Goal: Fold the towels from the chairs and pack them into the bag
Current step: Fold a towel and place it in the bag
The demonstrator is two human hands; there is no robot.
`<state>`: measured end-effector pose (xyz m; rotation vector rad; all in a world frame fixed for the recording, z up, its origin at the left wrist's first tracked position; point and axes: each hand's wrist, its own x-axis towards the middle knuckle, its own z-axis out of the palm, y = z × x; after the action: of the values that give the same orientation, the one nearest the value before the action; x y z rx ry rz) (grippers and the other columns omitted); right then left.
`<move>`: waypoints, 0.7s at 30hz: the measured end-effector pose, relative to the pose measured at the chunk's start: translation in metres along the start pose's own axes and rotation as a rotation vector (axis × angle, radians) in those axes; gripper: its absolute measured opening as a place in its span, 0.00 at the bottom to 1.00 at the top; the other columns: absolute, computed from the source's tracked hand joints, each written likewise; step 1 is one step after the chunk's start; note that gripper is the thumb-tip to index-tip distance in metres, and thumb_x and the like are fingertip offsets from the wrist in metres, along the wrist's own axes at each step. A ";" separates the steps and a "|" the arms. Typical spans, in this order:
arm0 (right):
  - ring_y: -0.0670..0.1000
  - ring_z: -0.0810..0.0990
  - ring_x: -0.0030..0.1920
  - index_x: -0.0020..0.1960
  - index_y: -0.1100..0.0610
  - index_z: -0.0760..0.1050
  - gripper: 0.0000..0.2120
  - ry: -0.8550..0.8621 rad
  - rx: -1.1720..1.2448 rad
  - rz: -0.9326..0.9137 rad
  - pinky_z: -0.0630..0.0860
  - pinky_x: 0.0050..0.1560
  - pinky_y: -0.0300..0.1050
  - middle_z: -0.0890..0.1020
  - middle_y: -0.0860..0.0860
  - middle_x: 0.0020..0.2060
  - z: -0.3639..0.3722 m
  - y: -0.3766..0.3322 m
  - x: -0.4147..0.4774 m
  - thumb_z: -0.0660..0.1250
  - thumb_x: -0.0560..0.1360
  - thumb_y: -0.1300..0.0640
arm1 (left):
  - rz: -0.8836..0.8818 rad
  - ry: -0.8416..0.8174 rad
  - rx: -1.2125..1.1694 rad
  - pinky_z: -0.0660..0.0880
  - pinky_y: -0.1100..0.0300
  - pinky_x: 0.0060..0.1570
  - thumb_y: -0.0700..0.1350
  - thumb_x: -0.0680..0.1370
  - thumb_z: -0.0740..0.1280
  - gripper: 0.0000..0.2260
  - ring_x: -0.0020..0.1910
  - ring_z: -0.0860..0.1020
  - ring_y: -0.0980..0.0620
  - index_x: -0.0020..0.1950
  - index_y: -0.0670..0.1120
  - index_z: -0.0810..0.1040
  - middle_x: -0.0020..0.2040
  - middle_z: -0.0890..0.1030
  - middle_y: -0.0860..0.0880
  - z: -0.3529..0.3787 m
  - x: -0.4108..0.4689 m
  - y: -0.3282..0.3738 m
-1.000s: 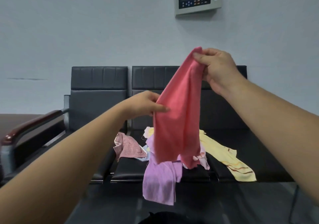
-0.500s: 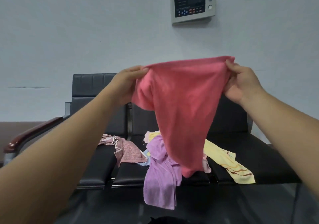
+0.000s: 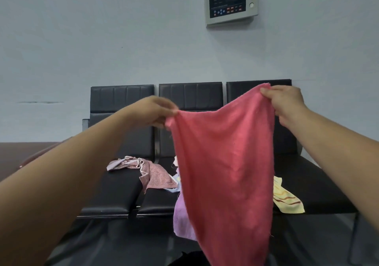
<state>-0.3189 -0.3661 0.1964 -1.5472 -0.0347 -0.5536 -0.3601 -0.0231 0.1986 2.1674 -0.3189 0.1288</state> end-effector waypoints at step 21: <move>0.51 0.83 0.35 0.48 0.60 0.86 0.11 -0.542 -0.265 -0.200 0.84 0.44 0.47 0.84 0.58 0.34 0.050 0.014 -0.048 0.64 0.79 0.67 | 0.171 -0.040 0.302 0.77 0.63 0.37 0.44 0.79 0.71 0.05 0.35 0.84 0.52 0.50 0.42 0.82 0.35 0.85 0.48 0.045 0.005 0.032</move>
<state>-0.3404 -0.3044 0.1685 -1.9292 -0.5533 -0.2855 -0.3651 -0.0779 0.1989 2.4413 -0.5371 0.2437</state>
